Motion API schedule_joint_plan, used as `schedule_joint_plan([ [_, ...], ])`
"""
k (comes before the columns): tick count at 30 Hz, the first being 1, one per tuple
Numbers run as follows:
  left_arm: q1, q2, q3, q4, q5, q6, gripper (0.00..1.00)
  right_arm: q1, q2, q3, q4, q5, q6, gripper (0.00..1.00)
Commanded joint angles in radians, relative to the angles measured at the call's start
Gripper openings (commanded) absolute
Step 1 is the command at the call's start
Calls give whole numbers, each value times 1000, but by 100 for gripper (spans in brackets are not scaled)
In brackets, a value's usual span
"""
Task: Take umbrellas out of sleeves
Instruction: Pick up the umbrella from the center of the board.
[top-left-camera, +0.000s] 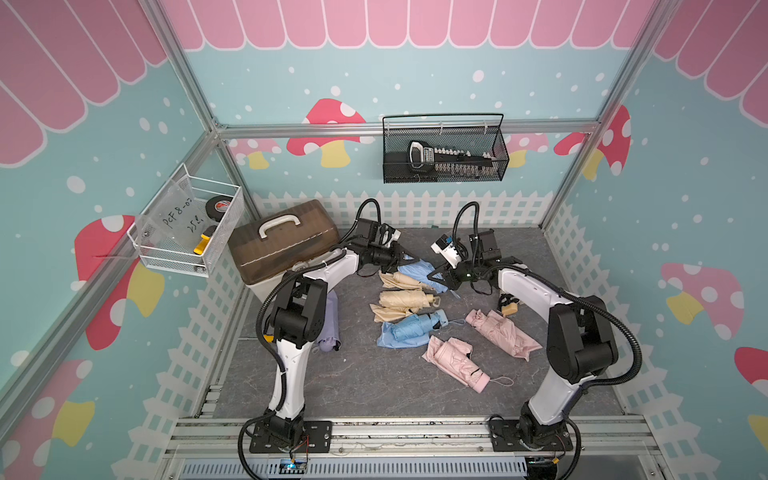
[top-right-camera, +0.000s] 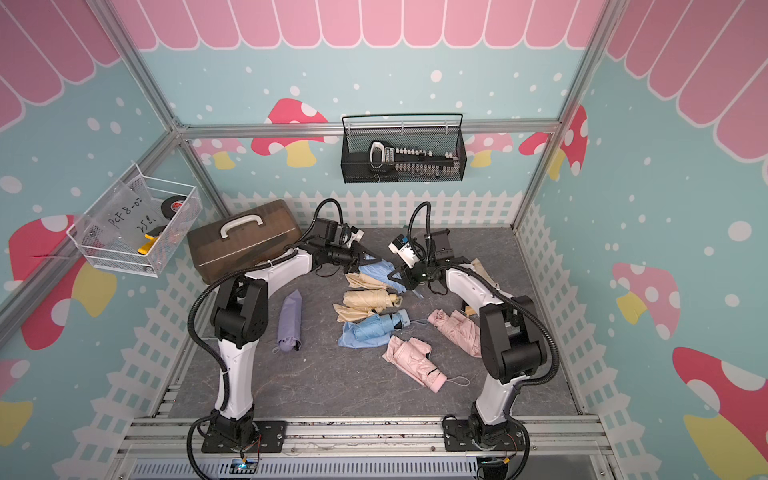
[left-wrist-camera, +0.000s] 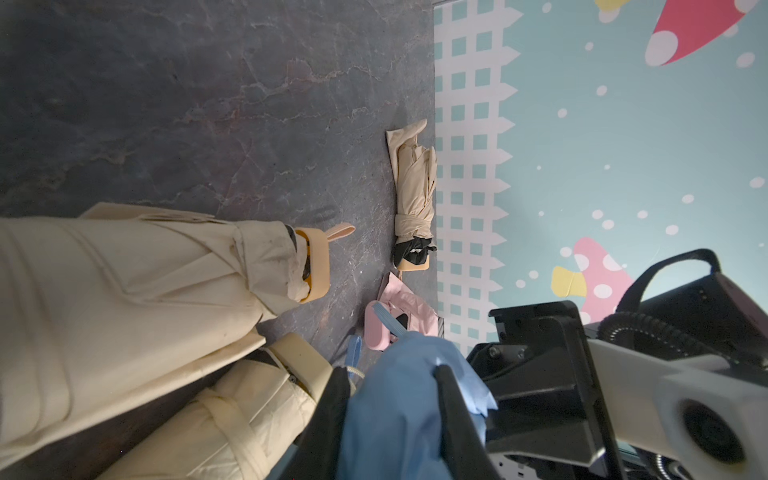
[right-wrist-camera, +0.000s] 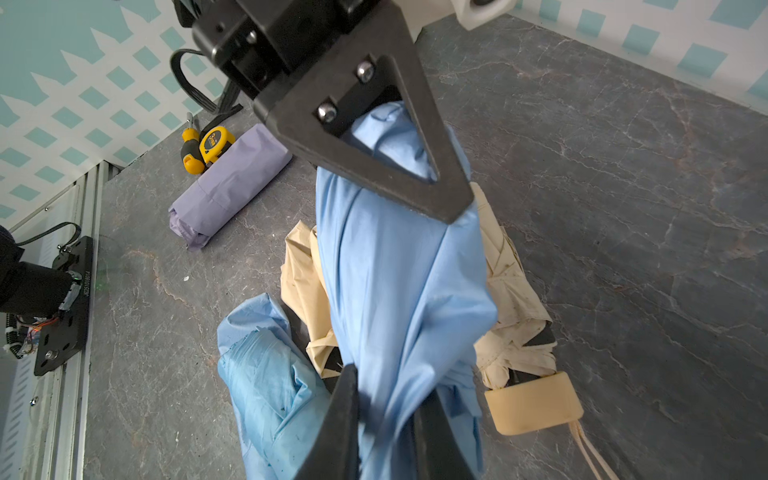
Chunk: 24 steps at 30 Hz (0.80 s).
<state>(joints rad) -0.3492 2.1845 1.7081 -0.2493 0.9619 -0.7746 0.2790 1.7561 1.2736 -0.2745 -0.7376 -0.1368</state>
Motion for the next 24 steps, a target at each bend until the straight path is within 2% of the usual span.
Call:
schedule_joint_plan([
  [1, -8, 5, -1, 15, 80, -2, 0, -1, -18, 30, 41, -14, 34, 18],
  [3, 1, 8, 6, 14, 91, -5, 0, -31, -5, 48, 61, -42, 142, 43],
  [4, 6, 6, 9, 14, 97, -3, 0, -52, 1, 57, 74, -57, 209, 53],
  [5, 13, 4, 12, 15, 102, 0, 0, -79, 10, 64, 94, -72, 289, 60],
  [7, 27, -4, 14, 21, 111, 1, 0, -136, 21, 54, 175, -127, 462, 67],
  [9, 43, -9, 9, 47, 128, -17, 0, -185, 35, 31, 291, -206, 656, 68],
  [11, 54, -15, -18, 135, 154, -74, 0, -207, 50, 22, 338, -285, 761, 68],
  [14, 65, -28, -89, 406, 181, -258, 0, -225, 71, -7, 369, -369, 886, 70],
  [17, 82, -19, -148, 743, 176, -497, 0, -228, 53, -86, 442, -392, 976, 70],
  [19, 90, 1, -157, 903, 171, -629, 0, -228, 37, -148, 544, -402, 1068, 68],
  [21, 94, 11, -160, 979, 164, -687, 0, -228, 27, -211, 691, -413, 1182, 64],
  [24, 94, 10, -159, 987, 166, -693, 0, -227, 18, -262, 774, -408, 1250, 57],
])
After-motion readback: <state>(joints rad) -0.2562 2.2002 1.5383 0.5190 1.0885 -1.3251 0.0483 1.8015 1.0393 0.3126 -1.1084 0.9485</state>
